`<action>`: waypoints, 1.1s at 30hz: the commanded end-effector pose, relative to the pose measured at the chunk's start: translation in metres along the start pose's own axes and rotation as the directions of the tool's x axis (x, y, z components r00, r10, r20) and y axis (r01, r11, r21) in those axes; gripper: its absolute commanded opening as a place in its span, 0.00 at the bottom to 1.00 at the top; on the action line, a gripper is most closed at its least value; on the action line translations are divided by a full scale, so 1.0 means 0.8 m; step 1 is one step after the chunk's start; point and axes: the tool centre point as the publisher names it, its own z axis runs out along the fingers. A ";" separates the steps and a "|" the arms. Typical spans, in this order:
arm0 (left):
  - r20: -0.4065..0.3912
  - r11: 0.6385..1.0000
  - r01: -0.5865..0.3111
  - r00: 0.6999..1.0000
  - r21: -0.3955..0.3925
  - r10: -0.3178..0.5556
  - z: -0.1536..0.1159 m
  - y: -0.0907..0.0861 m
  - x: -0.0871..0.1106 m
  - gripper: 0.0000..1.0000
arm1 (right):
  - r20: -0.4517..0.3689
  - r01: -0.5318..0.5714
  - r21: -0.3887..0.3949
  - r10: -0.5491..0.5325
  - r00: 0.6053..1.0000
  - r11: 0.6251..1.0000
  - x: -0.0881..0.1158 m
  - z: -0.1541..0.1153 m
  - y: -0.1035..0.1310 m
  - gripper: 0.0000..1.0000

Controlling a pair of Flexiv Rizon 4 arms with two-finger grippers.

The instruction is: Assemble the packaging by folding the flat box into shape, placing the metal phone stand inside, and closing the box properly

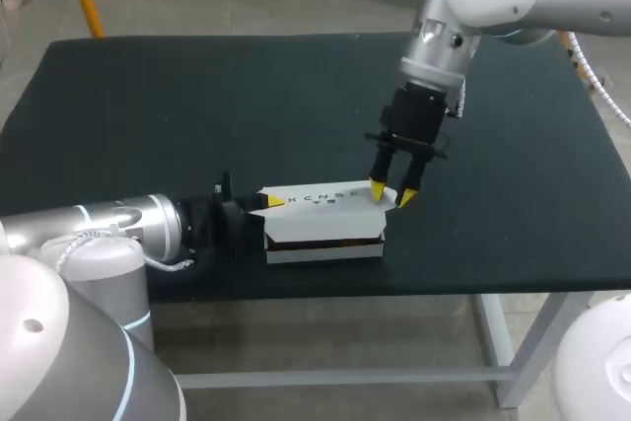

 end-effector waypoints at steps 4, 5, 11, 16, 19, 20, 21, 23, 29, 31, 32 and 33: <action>0.007 1.000 -0.001 1.000 0.007 0.001 0.003 0.003 0.007 0.00 | 0.007 0.002 -0.002 -0.002 1.000 1.000 0.001 0.003 0.002 0.41; 0.008 1.000 -0.002 1.000 0.008 0.001 0.002 0.003 0.007 0.00 | 0.008 0.001 -0.002 -0.001 1.000 1.000 0.001 0.004 0.002 0.42; 0.020 1.000 -0.007 1.000 0.017 0.007 -0.001 0.001 0.007 0.04 | 0.008 -0.004 -0.001 0.004 1.000 1.000 0.000 0.006 0.003 0.42; 0.031 1.000 -0.010 0.999 0.020 0.009 -0.004 0.001 0.007 0.15 | 0.006 -0.007 -0.001 0.007 1.000 1.000 -0.001 0.007 0.004 0.42; 0.036 1.000 -0.010 0.999 0.021 0.009 -0.007 0.000 0.008 0.27 | 0.005 -0.009 -0.001 0.009 1.000 1.000 -0.003 0.008 0.004 0.42; 0.038 1.000 -0.010 0.999 0.021 0.009 -0.008 0.000 0.008 0.27 | 0.004 -0.011 -0.001 0.011 1.000 1.000 -0.003 0.008 0.004 0.42; 0.040 1.000 -0.010 0.999 0.022 0.009 -0.008 0.000 0.008 0.28 | 0.004 -0.012 -0.001 0.012 1.000 1.000 -0.003 0.008 0.004 0.42; 0.045 1.000 -0.010 0.999 0.021 0.009 -0.011 -0.001 0.009 0.29 | 0.003 -0.013 -0.001 0.013 1.000 1.000 -0.004 0.008 0.004 0.42; 0.058 1.000 -0.012 0.998 0.013 0.011 -0.024 -0.003 0.008 0.31 | 0.002 -0.016 -0.003 0.016 1.000 1.000 -0.004 0.008 0.004 0.42; 0.061 1.000 -0.015 0.998 0.004 0.014 -0.030 -0.004 0.008 0.32 | 0.002 -0.016 -0.004 0.017 1.000 1.000 -0.004 0.008 0.004 0.42; 0.063 1.000 -0.015 0.998 0.001 0.015 -0.033 -0.004 0.008 0.33 | 0.001 -0.017 -0.004 0.017 1.000 1.000 -0.004 0.009 0.004 0.42; 0.065 1.000 -0.015 0.998 -0.002 0.015 -0.038 -0.004 0.008 0.35 | 0.000 -0.017 -0.004 0.017 1.000 1.000 -0.004 0.009 0.004 0.42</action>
